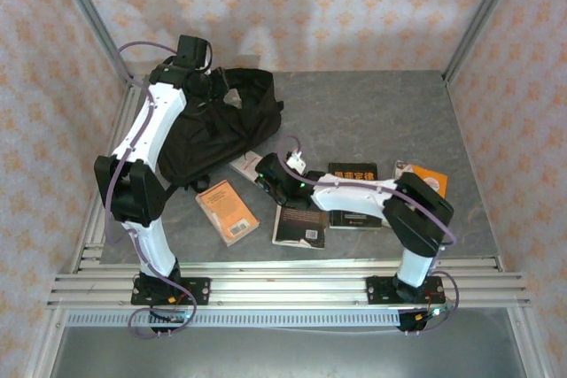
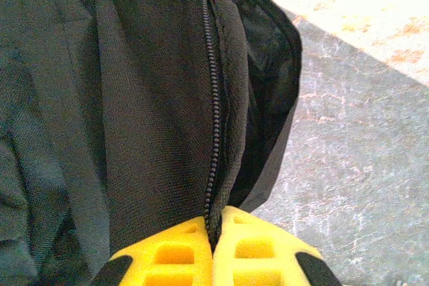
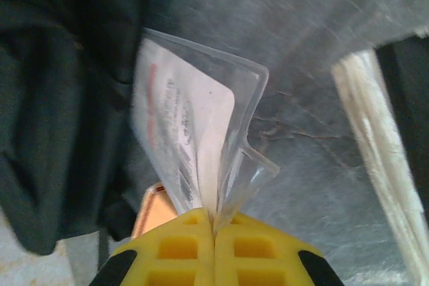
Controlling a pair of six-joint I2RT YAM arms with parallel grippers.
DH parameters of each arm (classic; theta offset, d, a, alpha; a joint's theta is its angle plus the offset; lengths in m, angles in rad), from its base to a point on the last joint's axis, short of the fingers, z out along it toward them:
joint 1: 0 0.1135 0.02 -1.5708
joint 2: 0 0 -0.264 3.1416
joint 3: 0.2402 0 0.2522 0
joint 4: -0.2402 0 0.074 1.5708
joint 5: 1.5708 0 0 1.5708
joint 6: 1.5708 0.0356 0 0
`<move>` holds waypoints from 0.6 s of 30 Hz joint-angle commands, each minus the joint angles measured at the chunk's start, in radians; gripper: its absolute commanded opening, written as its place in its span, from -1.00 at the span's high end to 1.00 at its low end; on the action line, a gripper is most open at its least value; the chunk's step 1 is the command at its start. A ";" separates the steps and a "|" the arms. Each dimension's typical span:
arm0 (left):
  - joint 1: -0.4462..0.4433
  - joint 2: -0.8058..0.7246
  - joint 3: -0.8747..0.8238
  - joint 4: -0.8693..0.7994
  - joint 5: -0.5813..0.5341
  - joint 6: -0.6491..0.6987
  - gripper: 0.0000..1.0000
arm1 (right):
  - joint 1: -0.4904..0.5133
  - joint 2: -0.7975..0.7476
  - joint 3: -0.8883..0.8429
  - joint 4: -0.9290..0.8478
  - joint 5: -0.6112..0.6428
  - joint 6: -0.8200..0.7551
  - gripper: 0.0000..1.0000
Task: Pack the student bag
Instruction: Pick up the loose stationery at the center of the table.
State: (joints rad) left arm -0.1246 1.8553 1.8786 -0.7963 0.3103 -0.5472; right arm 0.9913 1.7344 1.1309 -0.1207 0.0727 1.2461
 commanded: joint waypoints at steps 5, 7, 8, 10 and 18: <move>-0.016 -0.066 0.086 -0.054 -0.002 -0.048 1.00 | -0.007 -0.179 0.074 -0.394 0.188 -0.231 1.00; -0.025 -0.070 0.111 -0.073 -0.001 -0.049 1.00 | -0.009 -0.239 0.057 -0.424 0.226 -0.294 1.00; -0.029 -0.071 0.122 -0.082 0.001 -0.048 1.00 | -0.010 -0.273 0.044 -0.437 0.242 -0.321 1.00; -0.039 -0.069 0.147 -0.097 0.006 -0.048 1.00 | -0.016 -0.333 0.025 -0.460 0.268 -0.358 1.00; -0.086 -0.048 0.295 -0.227 -0.011 0.001 1.00 | -0.033 -0.589 -0.013 -0.517 0.359 -0.576 1.00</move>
State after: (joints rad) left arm -0.1909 1.8389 2.1002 -0.9550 0.3061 -0.5739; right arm 0.9611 1.2160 1.1103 -0.5785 0.3313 0.8139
